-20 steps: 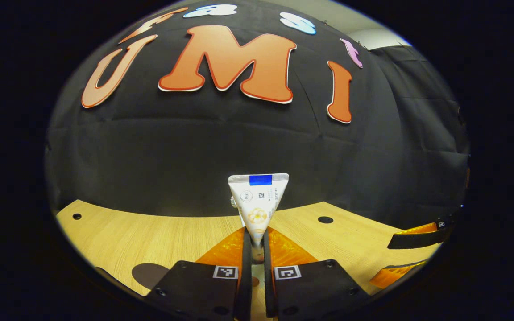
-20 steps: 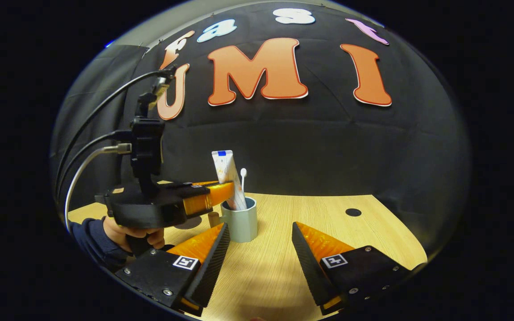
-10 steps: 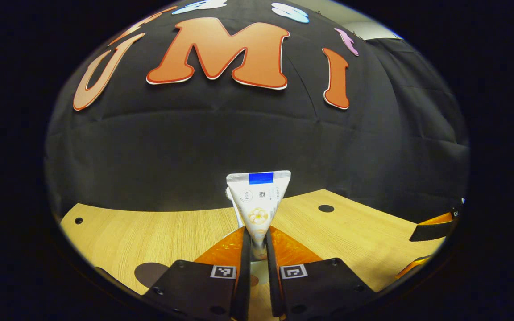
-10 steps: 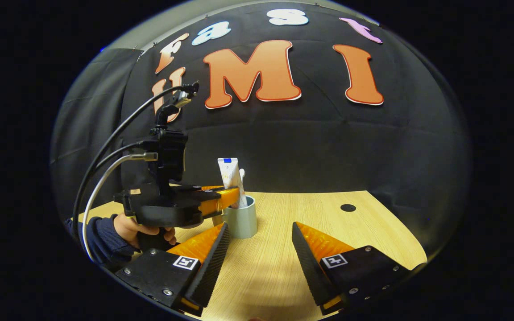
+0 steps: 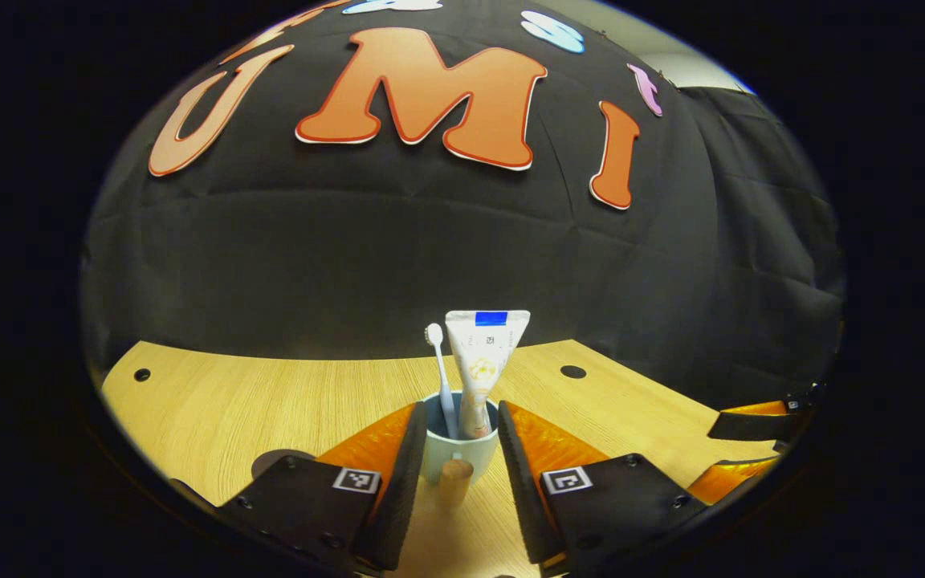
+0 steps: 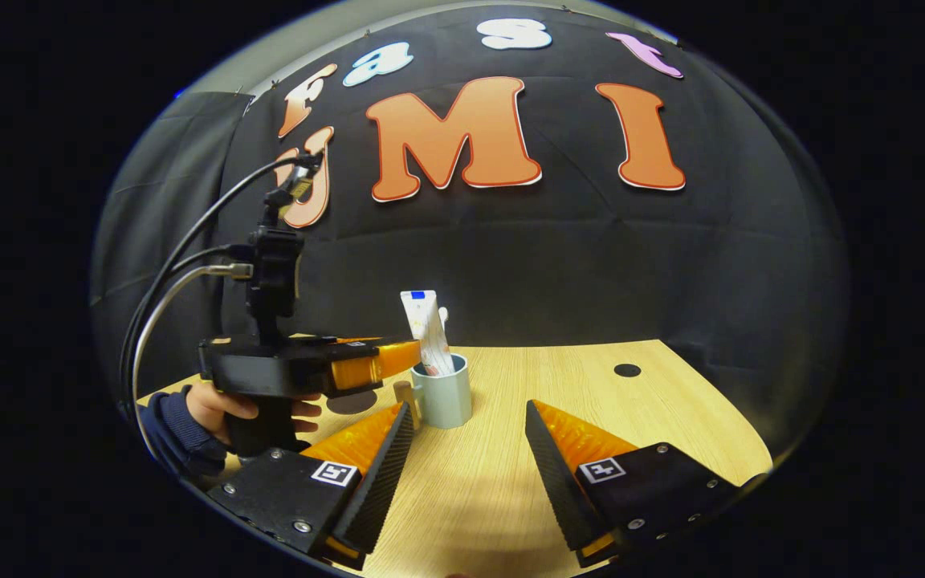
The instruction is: Put the toothbrush and toothpaste on the desktop into the cup, then pick up the cup and place it on the coaster on the desktop.
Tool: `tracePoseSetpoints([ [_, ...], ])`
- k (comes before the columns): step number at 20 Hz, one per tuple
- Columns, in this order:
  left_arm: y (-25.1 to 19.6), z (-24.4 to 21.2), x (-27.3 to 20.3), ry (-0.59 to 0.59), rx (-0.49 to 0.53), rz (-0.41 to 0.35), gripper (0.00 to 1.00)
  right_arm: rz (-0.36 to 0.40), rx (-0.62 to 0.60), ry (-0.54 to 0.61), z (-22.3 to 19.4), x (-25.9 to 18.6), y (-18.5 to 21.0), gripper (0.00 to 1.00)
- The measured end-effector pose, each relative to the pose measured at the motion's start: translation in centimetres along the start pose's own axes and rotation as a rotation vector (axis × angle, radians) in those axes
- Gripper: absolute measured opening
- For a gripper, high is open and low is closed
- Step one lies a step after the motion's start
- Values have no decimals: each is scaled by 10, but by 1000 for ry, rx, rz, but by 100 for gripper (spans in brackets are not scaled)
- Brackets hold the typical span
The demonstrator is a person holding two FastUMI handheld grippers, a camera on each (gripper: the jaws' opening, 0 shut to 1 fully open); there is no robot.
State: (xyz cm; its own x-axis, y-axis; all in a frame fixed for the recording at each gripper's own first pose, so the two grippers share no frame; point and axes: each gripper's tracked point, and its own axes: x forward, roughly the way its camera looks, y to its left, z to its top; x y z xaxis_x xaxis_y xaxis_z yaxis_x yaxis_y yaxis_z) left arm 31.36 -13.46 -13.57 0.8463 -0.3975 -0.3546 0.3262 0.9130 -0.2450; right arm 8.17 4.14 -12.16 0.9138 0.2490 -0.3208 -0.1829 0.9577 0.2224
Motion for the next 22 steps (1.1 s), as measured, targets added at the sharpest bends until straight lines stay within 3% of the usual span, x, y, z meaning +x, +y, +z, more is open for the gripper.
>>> tracePoseSetpoints([
  [1,4,2,-9,-6,4,5,61,2,4,7,0,2,2,85],
  [4,23,9,-43,-37,42,52,80,3,17,60,-1,10,9,85],
  [6,37,11,-71,-49,45,79,87,5,25,103,0,16,16,85],
  [13,94,12,-173,-98,117,216,89,16,47,267,4,50,55,85],
  [16,116,9,-210,-111,133,265,99,0,33,354,-1,65,68,86],
  [18,127,6,-231,-122,139,294,100,-4,55,408,-3,75,76,85],
  [22,141,-8,-262,-132,159,340,99,-89,56,481,-8,101,73,85],
])
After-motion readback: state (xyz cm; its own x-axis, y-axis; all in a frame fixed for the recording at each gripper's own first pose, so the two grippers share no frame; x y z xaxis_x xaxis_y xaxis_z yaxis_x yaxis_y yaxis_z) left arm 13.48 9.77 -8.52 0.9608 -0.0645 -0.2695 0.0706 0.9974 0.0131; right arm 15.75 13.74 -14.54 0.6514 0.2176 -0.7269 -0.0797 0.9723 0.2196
